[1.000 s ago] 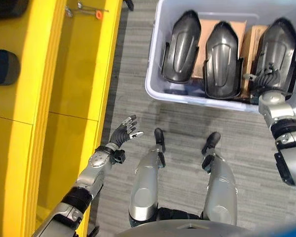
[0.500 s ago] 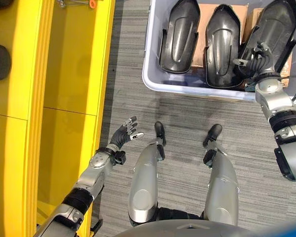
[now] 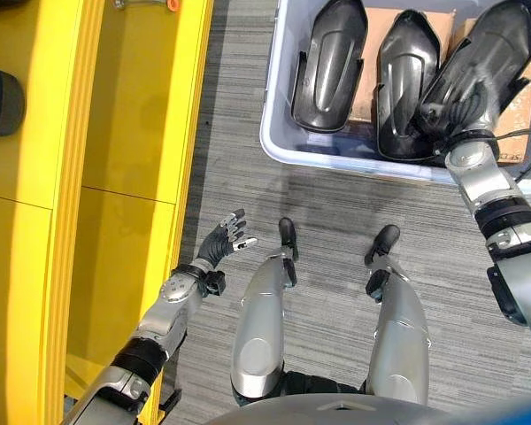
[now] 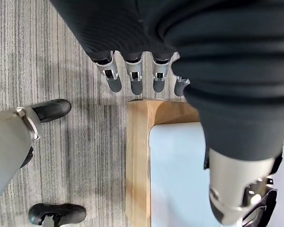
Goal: Move parts from the plastic box to the shelf.
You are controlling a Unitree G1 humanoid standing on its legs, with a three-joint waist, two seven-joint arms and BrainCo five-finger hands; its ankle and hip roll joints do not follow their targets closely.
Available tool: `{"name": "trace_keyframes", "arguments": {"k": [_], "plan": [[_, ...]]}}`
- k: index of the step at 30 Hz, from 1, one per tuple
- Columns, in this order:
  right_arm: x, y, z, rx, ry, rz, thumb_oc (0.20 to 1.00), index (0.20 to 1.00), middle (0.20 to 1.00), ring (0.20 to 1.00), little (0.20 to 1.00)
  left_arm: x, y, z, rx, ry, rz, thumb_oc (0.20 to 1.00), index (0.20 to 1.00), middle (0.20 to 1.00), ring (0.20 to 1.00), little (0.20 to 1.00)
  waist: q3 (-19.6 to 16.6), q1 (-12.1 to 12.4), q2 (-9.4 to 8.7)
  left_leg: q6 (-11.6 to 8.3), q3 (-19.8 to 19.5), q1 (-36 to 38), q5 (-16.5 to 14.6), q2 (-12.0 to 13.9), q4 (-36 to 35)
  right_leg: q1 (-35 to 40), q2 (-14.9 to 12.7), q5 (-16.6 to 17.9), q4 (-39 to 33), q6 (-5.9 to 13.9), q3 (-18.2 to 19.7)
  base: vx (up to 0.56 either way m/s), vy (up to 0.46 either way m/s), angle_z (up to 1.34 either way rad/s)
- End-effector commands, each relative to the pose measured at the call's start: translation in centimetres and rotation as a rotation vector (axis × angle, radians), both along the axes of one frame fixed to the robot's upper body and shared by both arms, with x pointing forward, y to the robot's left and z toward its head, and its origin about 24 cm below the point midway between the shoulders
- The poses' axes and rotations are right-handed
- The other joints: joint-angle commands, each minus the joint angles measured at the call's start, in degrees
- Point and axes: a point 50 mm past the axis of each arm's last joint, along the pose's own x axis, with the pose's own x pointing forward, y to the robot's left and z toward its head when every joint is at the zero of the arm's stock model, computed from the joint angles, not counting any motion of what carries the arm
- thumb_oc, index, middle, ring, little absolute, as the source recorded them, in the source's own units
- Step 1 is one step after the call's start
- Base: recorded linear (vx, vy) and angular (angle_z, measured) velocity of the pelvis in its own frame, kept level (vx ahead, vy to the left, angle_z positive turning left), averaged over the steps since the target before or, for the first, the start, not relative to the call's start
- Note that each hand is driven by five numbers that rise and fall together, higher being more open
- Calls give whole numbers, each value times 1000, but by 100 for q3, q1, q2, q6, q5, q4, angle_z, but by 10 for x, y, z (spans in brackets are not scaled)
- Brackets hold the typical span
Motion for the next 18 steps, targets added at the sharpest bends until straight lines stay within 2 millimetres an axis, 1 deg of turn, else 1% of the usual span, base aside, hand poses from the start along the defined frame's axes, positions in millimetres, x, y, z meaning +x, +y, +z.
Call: {"name": "trace_keyframes", "arguments": {"k": [1,3,4,5,11,12,13,15,16,17,18], "plan": [[-18,18,57,-228,-421,-47,1000,1000,1000,1000,1000,-8,-15,3,-76,-35,-13,1000,1000,1000,1000,1000,-178,-17,267,-138,-196,-175,147,-116,-403,-140,-20,-975,1100,429,-80,-15,27,-11],[-22,21,60,-228,-469,-45,1000,1000,1000,1000,1000,-9,-16,2,-81,-37,-15,1000,1000,1000,1000,1000,-178,-38,267,-139,-184,-155,145,-116,-421,-124,-15,-973,1077,439,-67,-7,30,-10],[-29,25,66,-232,-545,-34,1000,1000,1000,1000,1000,-10,-17,1,-95,-34,-13,1000,1000,1000,1000,1000,-178,-78,258,-138,-161,-119,133,-114,-435,-93,-6,-978,1046,450,-45,0,38,-6],[-33,27,68,-244,-584,-29,1000,1000,1000,1000,1000,-10,-17,1,-104,-33,-9,1000,1000,1000,1000,1000,-178,-108,252,-138,-142,-96,129,-113,-446,-74,4,-976,1024,458,-27,1,33,-3],[-52,35,68,-178,-736,-3,1000,1000,1000,1000,1000,-11,-19,0,-122,-35,10,1000,1000,1000,1000,1000,-178,-243,208,-149,-51,23,113,-108,-505,21,45,-960,901,487,58,-1,25,0],[-58,37,63,-117,-757,15,1000,1000,1000,1000,1000,-13,-19,-1,-124,-30,15,1000,1000,1000,1000,1000,-178,-312,188,-147,-17,76,99,-101,-526,50,64,-957,869,498,102,3,34,-4],[-58,36,62,-108,-753,14,1000,1000,1000,1000,1000,-13,-19,-1,-123,-30,14,1000,1000,1000,1000,1000,-178,-315,184,-147,-14,83,98,-102,-528,55,66,-956,866,500,104,-1,29,-7],[-57,34,56,-26,-722,18,1000,1000,1000,1000,1000,-13,-20,-2,-125,-30,18,1000,1000,1000,1000,1000,-178,-343,175,-143,12,104,97,-109,-550,66,84,-947,829,490,126,-5,21,-7],[-51,30,40,111,-628,32,1000,1000,1000,1000,1000,-14,-20,-3,-129,-29,26,1000,1000,1000,1000,1000,-178,-370,162,-137,42,139,93,-107,-567,100,90,-943,799,488,145,-3,19,-9],[-51,30,40,111,-628,32,1000,1000,1000,1000,1000,-14,-20,-3,-129,-29,26,1000,1000,1000,1000,1000,-178,-370,162,-137,42,139,93,-107,-567,100,90,-943,799,488,145,-5,18,-11],[-43,27,23,200,-518,41,1000,1000,1000,1000,1000,-14,-21,-4,-119,-31,22,1000,1000,1000,1000,1000,-178,-368,152,-123,66,154,84,-113,-579,133,100,-944,755,481,145,-6,5,-7]]}}
